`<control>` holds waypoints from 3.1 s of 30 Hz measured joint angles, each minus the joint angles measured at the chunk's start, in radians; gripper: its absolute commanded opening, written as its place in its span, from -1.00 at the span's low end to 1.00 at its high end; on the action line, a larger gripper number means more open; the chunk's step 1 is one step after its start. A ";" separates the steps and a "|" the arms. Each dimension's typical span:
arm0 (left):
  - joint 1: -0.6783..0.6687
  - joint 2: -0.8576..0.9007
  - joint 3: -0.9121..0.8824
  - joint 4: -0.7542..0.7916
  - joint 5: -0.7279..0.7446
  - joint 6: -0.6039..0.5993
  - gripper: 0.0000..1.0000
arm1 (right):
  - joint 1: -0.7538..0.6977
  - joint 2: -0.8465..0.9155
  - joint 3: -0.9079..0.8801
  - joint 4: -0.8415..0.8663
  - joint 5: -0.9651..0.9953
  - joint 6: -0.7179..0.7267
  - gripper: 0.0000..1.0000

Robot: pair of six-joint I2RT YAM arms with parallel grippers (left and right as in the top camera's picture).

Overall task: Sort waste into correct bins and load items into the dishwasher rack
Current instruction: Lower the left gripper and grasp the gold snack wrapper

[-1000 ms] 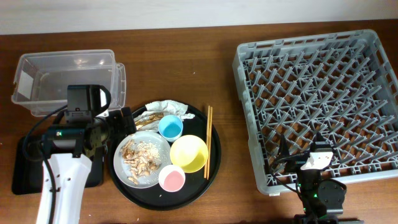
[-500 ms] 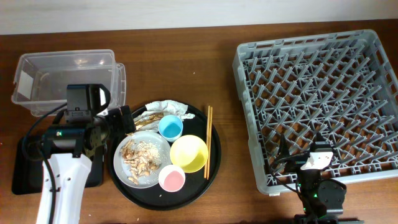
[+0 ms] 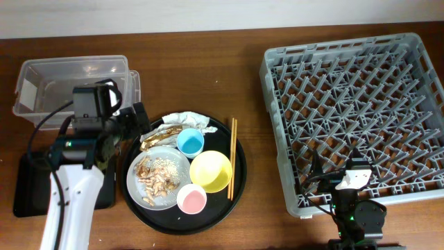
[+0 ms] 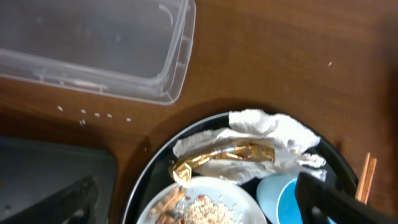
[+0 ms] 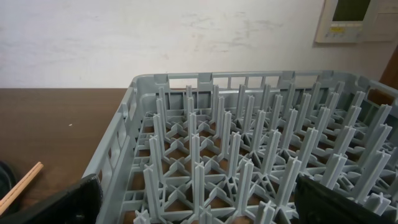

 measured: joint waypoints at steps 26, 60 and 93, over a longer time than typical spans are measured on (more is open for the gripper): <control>-0.001 0.345 0.001 0.096 0.189 0.325 0.17 | 0.000 0.000 0.000 0.000 0.000 0.000 0.97; -0.098 0.522 0.001 0.137 0.101 0.620 0.39 | 0.000 0.000 0.000 0.000 0.000 0.000 0.97; -0.059 0.523 -0.014 0.135 0.076 0.629 -0.37 | 0.000 0.000 0.000 0.000 0.000 0.000 0.97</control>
